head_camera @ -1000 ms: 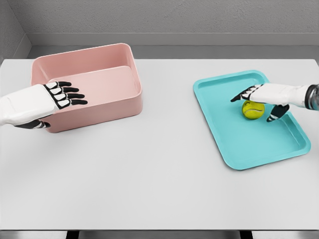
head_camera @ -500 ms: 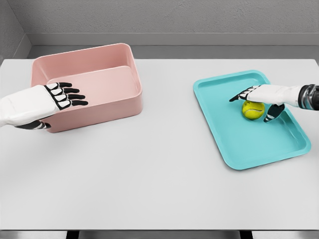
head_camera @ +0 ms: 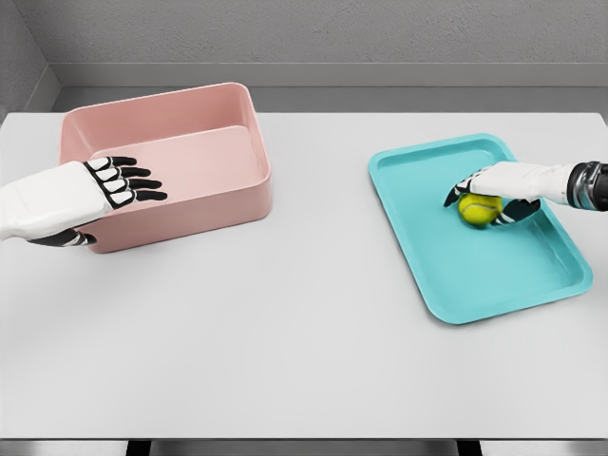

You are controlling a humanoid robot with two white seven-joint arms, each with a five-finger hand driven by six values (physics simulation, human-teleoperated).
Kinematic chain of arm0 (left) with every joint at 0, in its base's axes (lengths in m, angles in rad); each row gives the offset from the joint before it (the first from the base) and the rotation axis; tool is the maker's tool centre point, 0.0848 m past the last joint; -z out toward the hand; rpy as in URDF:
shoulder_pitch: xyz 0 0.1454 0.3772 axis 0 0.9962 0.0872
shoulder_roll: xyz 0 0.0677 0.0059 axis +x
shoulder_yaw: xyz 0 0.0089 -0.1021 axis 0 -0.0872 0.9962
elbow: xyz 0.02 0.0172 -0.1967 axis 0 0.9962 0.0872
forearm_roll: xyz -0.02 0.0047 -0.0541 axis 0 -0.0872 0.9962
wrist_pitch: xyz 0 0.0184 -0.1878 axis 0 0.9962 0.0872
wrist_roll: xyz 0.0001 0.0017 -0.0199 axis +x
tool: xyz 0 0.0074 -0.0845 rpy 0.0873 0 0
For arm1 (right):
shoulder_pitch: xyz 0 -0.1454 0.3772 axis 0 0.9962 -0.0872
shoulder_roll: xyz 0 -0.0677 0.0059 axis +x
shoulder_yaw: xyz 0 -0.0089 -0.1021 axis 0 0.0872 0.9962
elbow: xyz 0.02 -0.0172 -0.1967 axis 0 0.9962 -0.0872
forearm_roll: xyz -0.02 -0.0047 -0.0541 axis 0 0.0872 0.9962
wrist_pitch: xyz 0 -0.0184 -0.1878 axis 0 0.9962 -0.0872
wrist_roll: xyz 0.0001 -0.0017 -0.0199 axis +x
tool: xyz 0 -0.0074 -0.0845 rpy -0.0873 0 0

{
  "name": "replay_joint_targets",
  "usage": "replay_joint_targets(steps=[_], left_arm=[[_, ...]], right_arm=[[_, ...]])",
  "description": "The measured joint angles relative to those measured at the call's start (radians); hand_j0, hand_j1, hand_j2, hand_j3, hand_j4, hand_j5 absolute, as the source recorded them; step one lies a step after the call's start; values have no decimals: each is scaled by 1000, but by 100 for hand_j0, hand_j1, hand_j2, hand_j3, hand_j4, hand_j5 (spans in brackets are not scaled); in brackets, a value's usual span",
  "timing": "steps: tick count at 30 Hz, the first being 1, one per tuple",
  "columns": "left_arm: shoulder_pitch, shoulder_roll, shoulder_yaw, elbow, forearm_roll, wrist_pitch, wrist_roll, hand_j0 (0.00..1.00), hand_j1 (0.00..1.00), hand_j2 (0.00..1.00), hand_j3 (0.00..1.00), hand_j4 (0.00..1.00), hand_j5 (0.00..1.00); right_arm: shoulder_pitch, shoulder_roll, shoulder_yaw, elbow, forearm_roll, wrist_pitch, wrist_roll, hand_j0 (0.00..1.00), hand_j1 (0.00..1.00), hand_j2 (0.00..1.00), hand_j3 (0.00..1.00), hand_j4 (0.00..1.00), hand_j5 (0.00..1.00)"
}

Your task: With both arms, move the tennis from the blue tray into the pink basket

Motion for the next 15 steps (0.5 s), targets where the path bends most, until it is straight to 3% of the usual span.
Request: replay_joint_targets(steps=[8, 15], left_arm=[[0, 1, 0, 0, 1, 0, 0, 100, 100, 100, 100, 100, 100], [0, 3, 0, 0, 1, 0, 0, 100, 100, 100, 100, 100, 100]], right_arm=[[0, -2, -1, -1, -4, 0, 0, 51, 51, 51, 51, 51, 51], [0, -5, -4, -9, -9, 0, 0, 46, 46, 46, 46, 46, 46]])
